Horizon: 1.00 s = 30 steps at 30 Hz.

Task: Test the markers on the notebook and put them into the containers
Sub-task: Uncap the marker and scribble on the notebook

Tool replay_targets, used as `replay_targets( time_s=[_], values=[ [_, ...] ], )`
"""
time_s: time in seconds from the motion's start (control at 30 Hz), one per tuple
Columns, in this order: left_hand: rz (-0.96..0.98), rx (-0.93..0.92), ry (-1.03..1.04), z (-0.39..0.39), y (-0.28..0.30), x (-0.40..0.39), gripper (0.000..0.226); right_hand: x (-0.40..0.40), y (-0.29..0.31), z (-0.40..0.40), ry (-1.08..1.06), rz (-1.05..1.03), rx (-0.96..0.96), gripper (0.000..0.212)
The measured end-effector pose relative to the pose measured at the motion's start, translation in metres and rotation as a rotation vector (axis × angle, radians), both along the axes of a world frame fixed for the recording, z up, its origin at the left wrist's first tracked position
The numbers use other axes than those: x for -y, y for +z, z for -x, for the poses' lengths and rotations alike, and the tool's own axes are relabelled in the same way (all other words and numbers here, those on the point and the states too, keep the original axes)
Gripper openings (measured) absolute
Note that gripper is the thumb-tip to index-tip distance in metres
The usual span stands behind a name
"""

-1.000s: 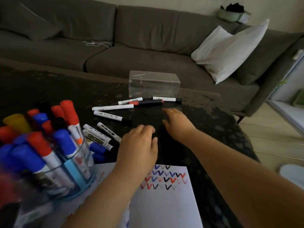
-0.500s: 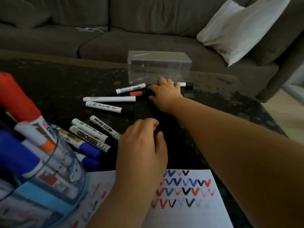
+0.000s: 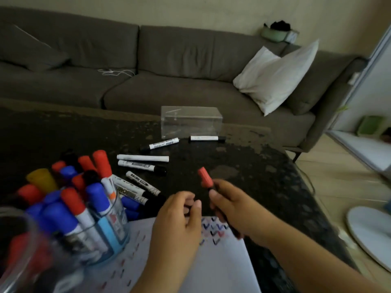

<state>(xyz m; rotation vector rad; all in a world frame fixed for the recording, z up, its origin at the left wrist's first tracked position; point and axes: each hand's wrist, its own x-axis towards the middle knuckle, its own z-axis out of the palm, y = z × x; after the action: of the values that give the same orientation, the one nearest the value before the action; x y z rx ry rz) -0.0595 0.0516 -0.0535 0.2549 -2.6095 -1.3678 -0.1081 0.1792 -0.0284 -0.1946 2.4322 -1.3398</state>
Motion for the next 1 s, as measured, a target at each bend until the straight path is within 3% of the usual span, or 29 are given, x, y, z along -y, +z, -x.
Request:
replay_targets(
  time_s=[0.03,0.13,0.27,0.43,0.53,0.6,0.73,0.9,1.0],
  values=[
    [-0.082,0.087,-0.027,-0.012,0.004,-0.002,0.004,-0.004,0.001,-0.022,-0.02,0.063,0.082,0.015],
    [-0.308,0.307,-0.056,-0.047,0.006,-0.007,0.018,-0.014,0.001,-0.079,-0.09,0.284,0.317,0.022],
    [-0.457,0.349,-0.108,-0.1,0.004,-0.008,0.021,-0.019,0.005,-0.145,-0.148,0.689,0.453,0.029],
    [-1.226,0.34,-0.366,-0.152,0.021,-0.009,0.035,-0.016,0.014,-0.204,-0.05,1.001,0.679,0.031],
    [-1.455,0.308,-0.425,-0.173,0.026,-0.011,0.058,-0.013,0.019,-0.228,-0.029,1.124,0.758,0.036],
    [-1.461,0.269,-0.354,-0.182,0.03,-0.013,0.051,-0.01,0.021,-0.238,-0.023,1.097,0.705,0.036],
    [-1.329,0.233,-0.172,-0.189,0.043,-0.021,0.021,-0.007,0.029,-0.247,-0.084,0.827,0.452,0.036],
    [-1.149,0.2,-0.04,-0.182,0.054,-0.027,0.016,-0.013,0.024,-0.252,-0.059,0.238,-0.093,0.031],
    [-1.042,0.104,0.046,-0.173,0.061,-0.021,0.015,-0.022,0.011,-0.255,-0.063,0.085,-0.172,0.028]
  ],
)
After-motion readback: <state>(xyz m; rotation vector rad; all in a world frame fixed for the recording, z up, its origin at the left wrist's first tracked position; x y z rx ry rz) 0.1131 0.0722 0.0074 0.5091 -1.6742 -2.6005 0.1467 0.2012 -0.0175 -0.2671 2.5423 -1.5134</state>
